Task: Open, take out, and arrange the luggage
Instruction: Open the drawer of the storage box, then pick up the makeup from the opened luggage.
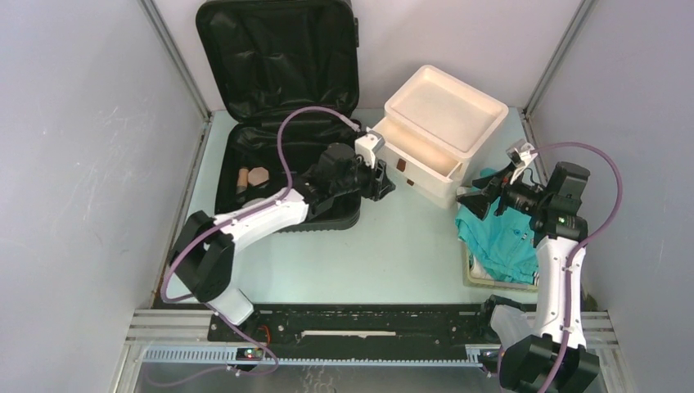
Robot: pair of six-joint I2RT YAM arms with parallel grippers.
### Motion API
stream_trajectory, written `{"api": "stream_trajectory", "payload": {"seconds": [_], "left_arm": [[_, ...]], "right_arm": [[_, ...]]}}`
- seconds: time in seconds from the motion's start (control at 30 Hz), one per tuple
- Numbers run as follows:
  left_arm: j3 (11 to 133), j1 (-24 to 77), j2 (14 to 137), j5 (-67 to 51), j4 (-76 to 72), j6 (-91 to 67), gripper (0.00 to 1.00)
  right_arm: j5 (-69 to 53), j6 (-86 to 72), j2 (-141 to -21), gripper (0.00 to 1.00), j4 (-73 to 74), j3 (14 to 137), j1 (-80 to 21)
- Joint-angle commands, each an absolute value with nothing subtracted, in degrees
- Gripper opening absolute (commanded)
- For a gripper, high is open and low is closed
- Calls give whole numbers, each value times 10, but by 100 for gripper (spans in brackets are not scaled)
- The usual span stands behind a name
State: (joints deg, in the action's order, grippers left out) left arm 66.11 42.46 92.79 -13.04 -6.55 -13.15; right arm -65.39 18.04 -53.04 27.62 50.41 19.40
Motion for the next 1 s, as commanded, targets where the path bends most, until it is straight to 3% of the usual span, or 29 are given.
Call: {"api": "stream_trajectory", "payload": {"seconds": [0.0,0.23,0.43,0.67,0.97], "left_arm": [[627,430,837,-118,-8,-116,59],[566,429,690,-33,91,-13,72],[500,424,563,107,148,17,99],[436,333,427,77,141,-40,100],[445,246,415,42,154,-70,100]], "right_arm": [[-708,214,-520,81,290,515,203],[-740,257,-515,82,314,515,211],[-758,298,-510,84,338,515,224],[-782,345,-509,84,370,515,248],[-796,354,-503,84,377,515,258]]}}
